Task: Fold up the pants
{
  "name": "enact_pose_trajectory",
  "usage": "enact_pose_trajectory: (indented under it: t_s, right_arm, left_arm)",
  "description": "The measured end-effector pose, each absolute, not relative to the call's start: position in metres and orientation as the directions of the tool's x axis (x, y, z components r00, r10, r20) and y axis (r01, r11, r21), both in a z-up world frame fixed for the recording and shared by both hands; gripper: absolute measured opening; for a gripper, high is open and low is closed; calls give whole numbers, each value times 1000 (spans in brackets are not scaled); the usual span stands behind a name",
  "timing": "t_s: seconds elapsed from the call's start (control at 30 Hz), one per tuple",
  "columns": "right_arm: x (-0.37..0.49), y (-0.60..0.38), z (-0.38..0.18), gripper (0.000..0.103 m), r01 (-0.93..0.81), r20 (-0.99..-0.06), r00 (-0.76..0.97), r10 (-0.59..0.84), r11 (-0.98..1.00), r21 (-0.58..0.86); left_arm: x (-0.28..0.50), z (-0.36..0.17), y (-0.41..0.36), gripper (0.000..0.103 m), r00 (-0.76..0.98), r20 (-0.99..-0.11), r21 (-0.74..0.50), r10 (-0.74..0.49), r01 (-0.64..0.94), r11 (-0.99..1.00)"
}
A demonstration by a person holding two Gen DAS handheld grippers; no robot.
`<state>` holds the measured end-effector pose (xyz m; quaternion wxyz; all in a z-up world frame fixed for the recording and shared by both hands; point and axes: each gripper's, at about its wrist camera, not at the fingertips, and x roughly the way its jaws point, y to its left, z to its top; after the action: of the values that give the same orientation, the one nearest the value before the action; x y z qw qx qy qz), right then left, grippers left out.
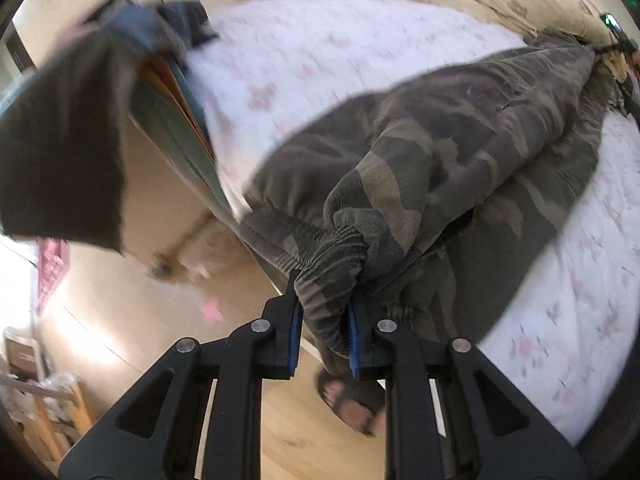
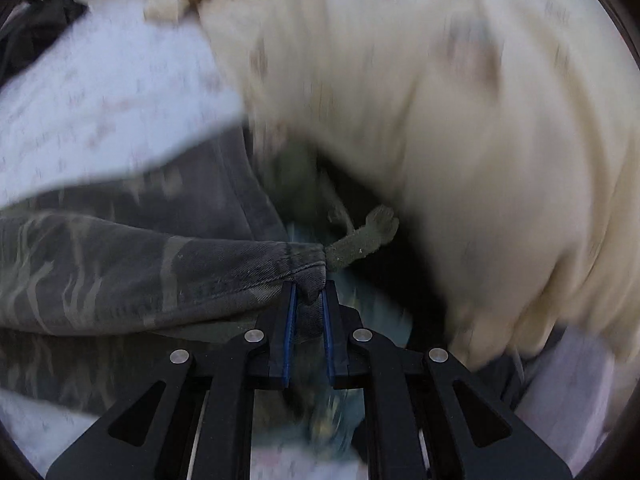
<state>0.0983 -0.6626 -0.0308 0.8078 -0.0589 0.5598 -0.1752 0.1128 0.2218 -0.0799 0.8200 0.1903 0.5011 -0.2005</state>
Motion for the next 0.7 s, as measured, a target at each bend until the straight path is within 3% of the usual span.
enact_pose_trajectory:
  t_s: [0.17,0.23,0.3,0.43,0.53,0.6,0.7]
  right_arm:
    - [96,-657,-45,16,223,-915,204,-347,927,-302]
    - [96,-658,-41,39,215,-928,165,-334,931,-296]
    - [86,-656,-32,50,209,-920,168,-354,925,-318]
    - [69,-661,5,50,260,-911,235,-339,925,-277]
    - [57,-669,28,50,382,-904,325,-278,913,-144]
    - [49,-676,31,50,479,-902,381,-201,878,7]
    - [42,-680,11,50,579,-895,444,-43,776,250]
  left_arm:
    - [114,-84,224,19,386,-915,107,-122,521,847]
    - [111,-86,227,29,363,-927,109,-97,508,855]
    - [110,-82,235,41,359,-931,122,-68,480,869]
    - [106,-63,255,44,360,-926,50,-114,415,908]
    - [105,-41,274,52,390,-900,-75,-193,299,951]
    - [109,-28,285,63,429,-876,-158,-221,176,972]
    - [119,-24,288,64,435,-885,-198,-169,-24,980]
